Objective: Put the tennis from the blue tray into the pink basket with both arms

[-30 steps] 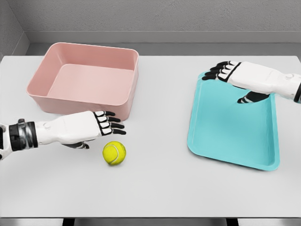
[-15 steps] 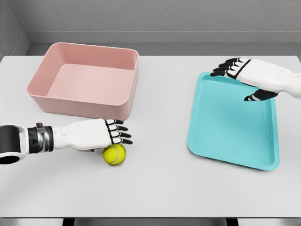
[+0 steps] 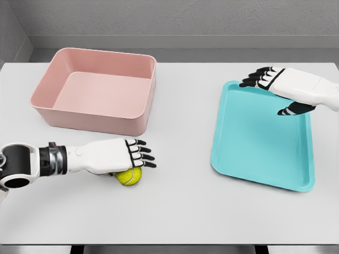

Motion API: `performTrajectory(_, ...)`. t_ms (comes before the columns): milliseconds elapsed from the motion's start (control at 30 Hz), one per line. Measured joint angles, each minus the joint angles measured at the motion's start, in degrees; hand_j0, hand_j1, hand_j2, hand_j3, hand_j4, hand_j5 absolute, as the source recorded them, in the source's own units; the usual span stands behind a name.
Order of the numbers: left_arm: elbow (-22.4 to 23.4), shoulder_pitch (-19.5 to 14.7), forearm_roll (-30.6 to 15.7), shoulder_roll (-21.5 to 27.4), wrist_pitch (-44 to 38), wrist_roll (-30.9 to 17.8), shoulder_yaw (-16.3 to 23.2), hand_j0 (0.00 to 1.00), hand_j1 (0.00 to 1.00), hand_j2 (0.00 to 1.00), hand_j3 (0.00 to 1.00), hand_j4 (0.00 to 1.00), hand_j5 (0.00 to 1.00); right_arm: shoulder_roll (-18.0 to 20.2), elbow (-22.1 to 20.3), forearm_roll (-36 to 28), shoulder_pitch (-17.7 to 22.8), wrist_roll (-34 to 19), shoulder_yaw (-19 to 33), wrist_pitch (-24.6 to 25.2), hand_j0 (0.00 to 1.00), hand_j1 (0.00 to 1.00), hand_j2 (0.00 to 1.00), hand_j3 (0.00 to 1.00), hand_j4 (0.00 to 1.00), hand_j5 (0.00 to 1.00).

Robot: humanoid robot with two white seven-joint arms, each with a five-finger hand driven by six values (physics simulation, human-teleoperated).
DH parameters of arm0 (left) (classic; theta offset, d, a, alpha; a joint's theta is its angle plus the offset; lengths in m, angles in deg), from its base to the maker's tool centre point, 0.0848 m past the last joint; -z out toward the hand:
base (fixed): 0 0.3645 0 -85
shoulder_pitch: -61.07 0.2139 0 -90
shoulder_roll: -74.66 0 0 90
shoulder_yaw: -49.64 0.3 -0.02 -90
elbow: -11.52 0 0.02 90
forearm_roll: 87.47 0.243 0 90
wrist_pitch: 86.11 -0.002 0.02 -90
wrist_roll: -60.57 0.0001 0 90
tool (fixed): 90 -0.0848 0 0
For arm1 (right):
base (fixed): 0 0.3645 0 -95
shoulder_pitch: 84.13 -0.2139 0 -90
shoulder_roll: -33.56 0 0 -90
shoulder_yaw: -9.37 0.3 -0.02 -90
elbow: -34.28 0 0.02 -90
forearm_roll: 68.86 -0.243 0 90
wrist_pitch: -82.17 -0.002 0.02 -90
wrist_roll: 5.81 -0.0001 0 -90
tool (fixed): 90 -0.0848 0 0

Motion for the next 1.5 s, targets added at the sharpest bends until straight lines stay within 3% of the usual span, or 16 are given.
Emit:
performTrajectory(100,0.0,-0.1,-0.3,0.1,0.0,-0.3,0.5,1.00,1.00,1.00,1.00,1.00,1.00,-0.1,-0.1,0.0,0.0,0.0,0.1,0.0,1.00,1.00,1.00,1.00,1.00,1.00)
performTrajectory(300,0.1,-0.4,-0.1,0.2,-0.1,-2.8,1.9,0.73,0.73,0.73,0.73,0.73,0.73,-0.4,-0.3,0.0,0.1,0.0,0.1,-0.1,1.00,1.00,1.00,1.00,1.00,1.00)
performTrajectory(400,-0.1,-0.4,-2.6,0.1,-1.1,-3.9,1.9,0.71,0.71,0.71,0.71,0.71,0.71,-0.3,-0.4,0.0,0.5,0.0,0.1,-0.1,1.00,1.00,1.00,1.00,1.00,1.00)
performTrajectory(500,-0.1,-0.5,-3.4,0.0,-1.3,-4.5,2.1,0.62,0.62,0.62,0.62,0.62,0.62,-0.3,-0.4,0.0,1.1,0.0,0.1,-0.1,1.00,1.00,1.00,1.00,1.00,1.00)
performTrajectory(700,-0.1,-0.9,-3.0,0.0,-1.1,-6.1,2.1,0.28,0.28,0.28,0.28,0.28,0.28,-0.3,-0.6,0.1,1.3,0.0,0.2,-0.1,1.00,1.00,1.00,1.00,1.00,1.00)
performTrajectory(867,-0.2,-1.2,-4.9,-0.2,-2.1,-10.4,1.6,0.14,0.14,0.14,0.14,0.14,0.14,-0.3,-1.4,0.0,1.4,0.0,0.2,-0.1,1.00,1.00,1.00,1.00,1.00,1.00)
performTrajectory(933,0.0,-2.5,-3.1,-0.3,-1.2,-9.5,1.8,0.07,0.07,0.07,0.07,0.07,0.07,-0.3,-1.5,0.0,1.4,0.0,0.2,-0.1,1.00,1.00,1.00,1.00,1.00,1.00)
performTrajectory(1133,0.3,-5.5,-3.0,-0.5,-0.2,-7.3,1.6,0.04,0.04,0.04,0.04,0.04,0.04,-0.3,-1.7,0.0,1.4,0.0,0.2,-0.1,1.00,1.00,1.00,1.00,1.00,1.00)
performTrajectory(1400,0.5,-10.4,-11.2,-0.5,-0.1,-6.7,-1.2,0.04,0.04,0.04,0.04,0.04,0.04,-0.2,-2.9,0.0,2.3,0.0,0.7,-0.1,1.00,1.00,1.00,1.00,1.00,1.00)
performTrajectory(1500,1.1,-10.5,-14.7,-0.5,-0.1,-6.7,-3.8,0.05,0.05,0.05,0.05,0.05,0.05,-0.2,-3.0,0.0,1.8,0.0,0.8,-0.1,1.00,1.00,1.00,1.00,1.00,1.00)
